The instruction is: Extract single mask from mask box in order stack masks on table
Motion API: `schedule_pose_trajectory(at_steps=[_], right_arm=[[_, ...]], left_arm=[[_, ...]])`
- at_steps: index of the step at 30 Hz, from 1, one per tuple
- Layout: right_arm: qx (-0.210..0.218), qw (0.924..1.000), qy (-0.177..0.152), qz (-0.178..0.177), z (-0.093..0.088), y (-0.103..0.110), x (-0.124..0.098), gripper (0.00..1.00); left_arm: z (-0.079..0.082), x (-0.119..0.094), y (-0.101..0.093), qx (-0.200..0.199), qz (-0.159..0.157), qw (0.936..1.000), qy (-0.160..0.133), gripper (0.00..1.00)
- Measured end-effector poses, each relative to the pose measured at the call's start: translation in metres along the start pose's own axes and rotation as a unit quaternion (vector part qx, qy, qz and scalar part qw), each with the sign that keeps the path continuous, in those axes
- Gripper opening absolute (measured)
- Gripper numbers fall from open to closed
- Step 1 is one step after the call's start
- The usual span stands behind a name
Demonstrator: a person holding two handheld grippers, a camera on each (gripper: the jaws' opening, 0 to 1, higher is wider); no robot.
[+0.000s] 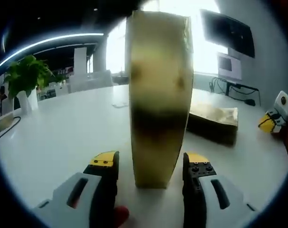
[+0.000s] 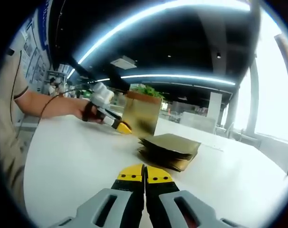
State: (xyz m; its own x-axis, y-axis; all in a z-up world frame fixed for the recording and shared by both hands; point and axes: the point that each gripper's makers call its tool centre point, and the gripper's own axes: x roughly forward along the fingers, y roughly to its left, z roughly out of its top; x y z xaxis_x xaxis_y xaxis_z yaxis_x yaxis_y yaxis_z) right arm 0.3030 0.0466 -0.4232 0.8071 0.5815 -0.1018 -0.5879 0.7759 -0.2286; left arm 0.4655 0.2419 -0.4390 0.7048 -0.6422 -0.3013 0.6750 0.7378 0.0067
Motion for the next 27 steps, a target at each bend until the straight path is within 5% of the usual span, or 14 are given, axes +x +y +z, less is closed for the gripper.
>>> schedule_pose_trajectory(at_steps=[27], right_arm=[[0.001, 1.0, 0.003, 0.0, 0.0, 0.002, 0.002, 0.0]], left_arm=[[0.005, -0.062, -0.011, -0.009, 0.008, 0.9987, -0.05, 0.35]])
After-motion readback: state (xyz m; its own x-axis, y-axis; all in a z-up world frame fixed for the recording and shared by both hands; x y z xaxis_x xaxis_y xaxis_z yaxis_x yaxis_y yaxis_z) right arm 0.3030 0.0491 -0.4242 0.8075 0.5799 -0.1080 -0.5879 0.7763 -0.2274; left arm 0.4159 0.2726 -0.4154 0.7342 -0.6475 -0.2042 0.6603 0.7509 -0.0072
